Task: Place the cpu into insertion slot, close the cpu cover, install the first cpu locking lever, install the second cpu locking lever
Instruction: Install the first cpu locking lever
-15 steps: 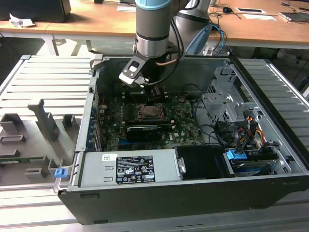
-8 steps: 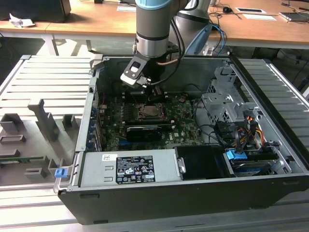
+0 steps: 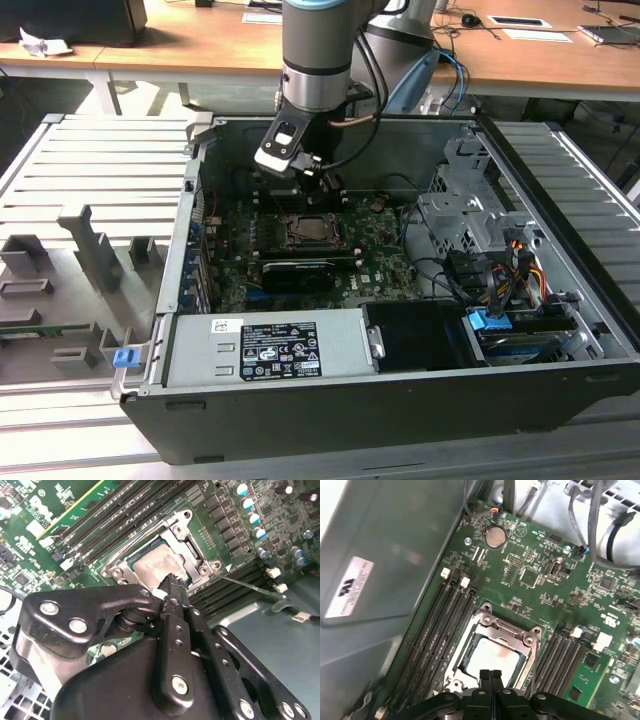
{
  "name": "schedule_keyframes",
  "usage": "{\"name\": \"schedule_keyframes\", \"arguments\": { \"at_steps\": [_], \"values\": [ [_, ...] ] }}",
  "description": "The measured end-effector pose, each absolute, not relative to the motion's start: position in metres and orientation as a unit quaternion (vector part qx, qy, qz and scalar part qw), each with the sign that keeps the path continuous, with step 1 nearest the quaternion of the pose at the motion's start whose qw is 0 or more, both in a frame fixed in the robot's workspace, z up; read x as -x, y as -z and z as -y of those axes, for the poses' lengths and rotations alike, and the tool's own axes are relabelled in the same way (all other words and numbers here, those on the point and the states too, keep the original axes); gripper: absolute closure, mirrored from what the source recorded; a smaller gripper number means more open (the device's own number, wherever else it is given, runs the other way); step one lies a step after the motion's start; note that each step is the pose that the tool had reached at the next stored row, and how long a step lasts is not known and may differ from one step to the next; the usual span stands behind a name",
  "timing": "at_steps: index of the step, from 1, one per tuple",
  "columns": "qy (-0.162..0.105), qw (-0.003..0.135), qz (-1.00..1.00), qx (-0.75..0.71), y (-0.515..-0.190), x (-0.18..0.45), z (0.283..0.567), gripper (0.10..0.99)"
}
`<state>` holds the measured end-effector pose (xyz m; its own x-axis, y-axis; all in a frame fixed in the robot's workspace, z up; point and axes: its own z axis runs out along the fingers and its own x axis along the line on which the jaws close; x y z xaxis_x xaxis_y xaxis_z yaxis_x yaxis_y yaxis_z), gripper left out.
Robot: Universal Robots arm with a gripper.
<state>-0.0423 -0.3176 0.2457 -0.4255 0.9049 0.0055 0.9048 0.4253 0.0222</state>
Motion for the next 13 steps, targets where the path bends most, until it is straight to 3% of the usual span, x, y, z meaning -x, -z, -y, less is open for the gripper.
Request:
{"name": "schedule_keyframes", "arguments": {
  "at_steps": [13],
  "values": [
    [-0.01,0.003,-0.906,-0.424,-0.2493,0.0422,0.3176,0.98]
  ]
}}
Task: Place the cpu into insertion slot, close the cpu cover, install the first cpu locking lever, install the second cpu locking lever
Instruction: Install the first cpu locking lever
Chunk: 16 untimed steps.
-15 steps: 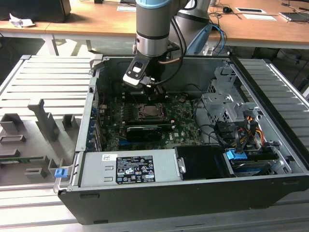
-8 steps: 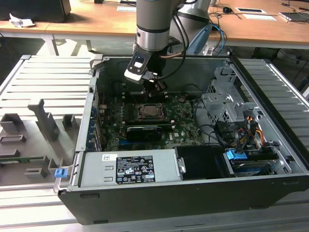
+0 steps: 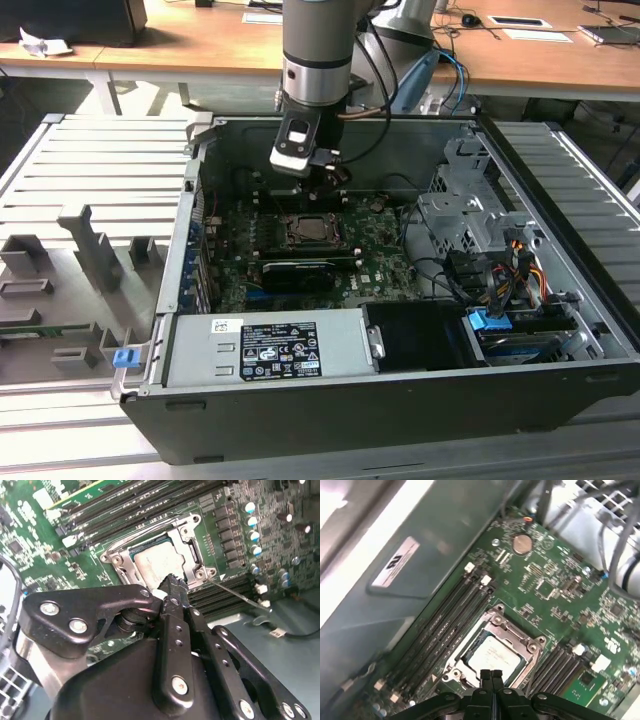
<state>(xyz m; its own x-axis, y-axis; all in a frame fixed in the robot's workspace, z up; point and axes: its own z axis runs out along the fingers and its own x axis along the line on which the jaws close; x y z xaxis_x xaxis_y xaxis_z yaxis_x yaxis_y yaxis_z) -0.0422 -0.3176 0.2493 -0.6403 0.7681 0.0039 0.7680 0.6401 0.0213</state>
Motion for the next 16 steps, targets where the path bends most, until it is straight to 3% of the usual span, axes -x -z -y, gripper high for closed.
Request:
{"name": "schedule_keyframes", "arguments": {
  "at_steps": [16],
  "values": [
    [-0.011,0.002,-0.949,-0.316,-0.2492,0.0421,0.3176,0.98]
  ]
}}
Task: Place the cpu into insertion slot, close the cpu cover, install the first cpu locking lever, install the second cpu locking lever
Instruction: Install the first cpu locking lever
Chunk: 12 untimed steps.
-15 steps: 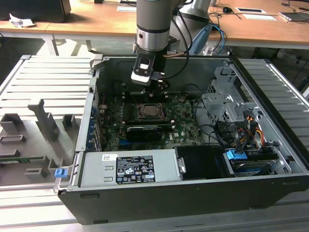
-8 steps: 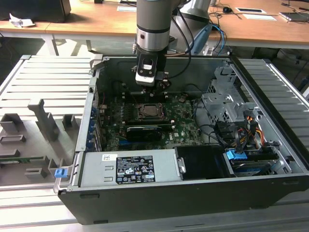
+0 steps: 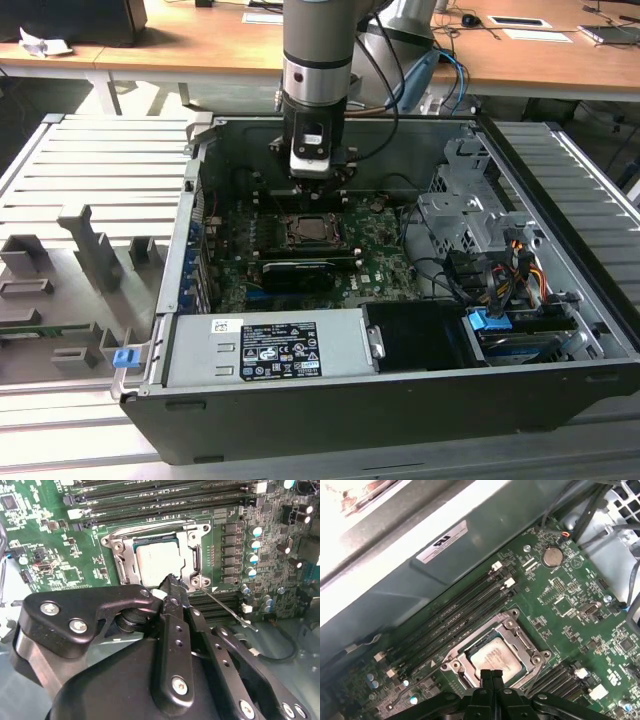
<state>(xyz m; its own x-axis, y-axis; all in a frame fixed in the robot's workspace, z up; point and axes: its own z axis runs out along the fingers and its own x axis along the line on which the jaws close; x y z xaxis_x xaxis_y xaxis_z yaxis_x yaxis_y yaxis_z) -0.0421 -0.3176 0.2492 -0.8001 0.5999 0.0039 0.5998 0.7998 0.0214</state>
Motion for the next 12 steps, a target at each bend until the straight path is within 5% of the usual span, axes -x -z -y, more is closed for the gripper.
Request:
{"name": "schedule_keyframes", "arguments": {
  "at_steps": [12],
  "values": [
    [-0.011,0.001,-0.959,-0.283,-0.2492,0.0421,0.3176,0.98]
  ]
}}
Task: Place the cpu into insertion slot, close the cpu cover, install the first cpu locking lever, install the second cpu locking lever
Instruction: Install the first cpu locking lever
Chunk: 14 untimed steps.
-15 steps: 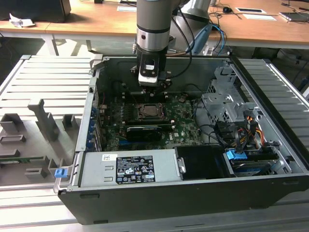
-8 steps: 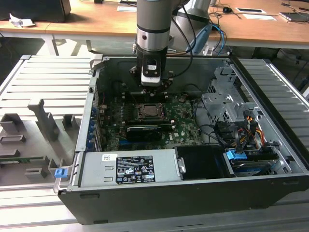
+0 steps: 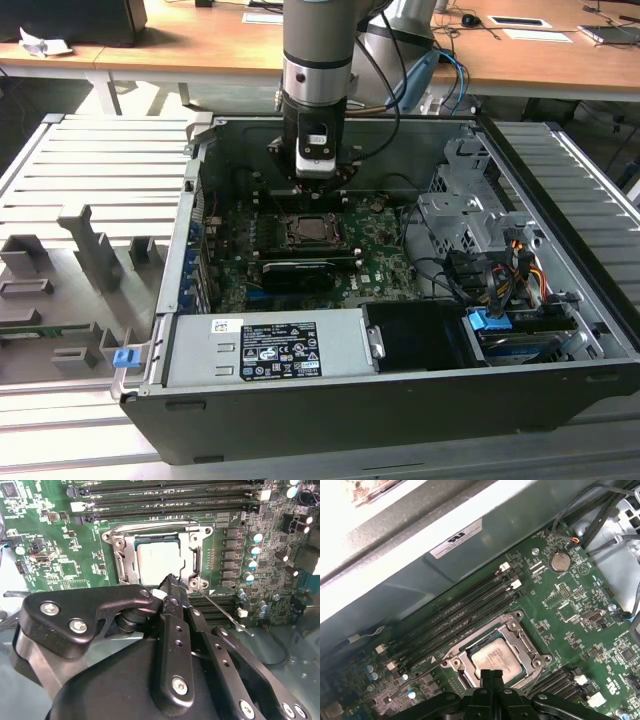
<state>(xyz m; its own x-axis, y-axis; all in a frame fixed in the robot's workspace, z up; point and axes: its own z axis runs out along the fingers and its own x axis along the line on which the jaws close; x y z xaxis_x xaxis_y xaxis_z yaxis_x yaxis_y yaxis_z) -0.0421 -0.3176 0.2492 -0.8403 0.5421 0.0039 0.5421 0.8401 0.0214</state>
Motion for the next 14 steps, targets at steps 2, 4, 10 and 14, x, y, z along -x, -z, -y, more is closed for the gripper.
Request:
{"name": "schedule_keyframes", "arguments": {
  "at_steps": [2,4,10,14],
  "values": [
    [-0.011,0.001,-0.961,-0.275,-0.2492,0.0421,0.3176,0.98],
    [-0.011,0.001,-0.963,-0.27,-0.2492,0.0421,0.3176,0.98],
    [-0.011,0.001,-0.967,-0.253,-0.2492,0.0422,0.3176,0.98],
    [-0.011,0.001,-0.971,-0.24,-0.2492,0.0421,0.3176,0.98]
  ]
}}
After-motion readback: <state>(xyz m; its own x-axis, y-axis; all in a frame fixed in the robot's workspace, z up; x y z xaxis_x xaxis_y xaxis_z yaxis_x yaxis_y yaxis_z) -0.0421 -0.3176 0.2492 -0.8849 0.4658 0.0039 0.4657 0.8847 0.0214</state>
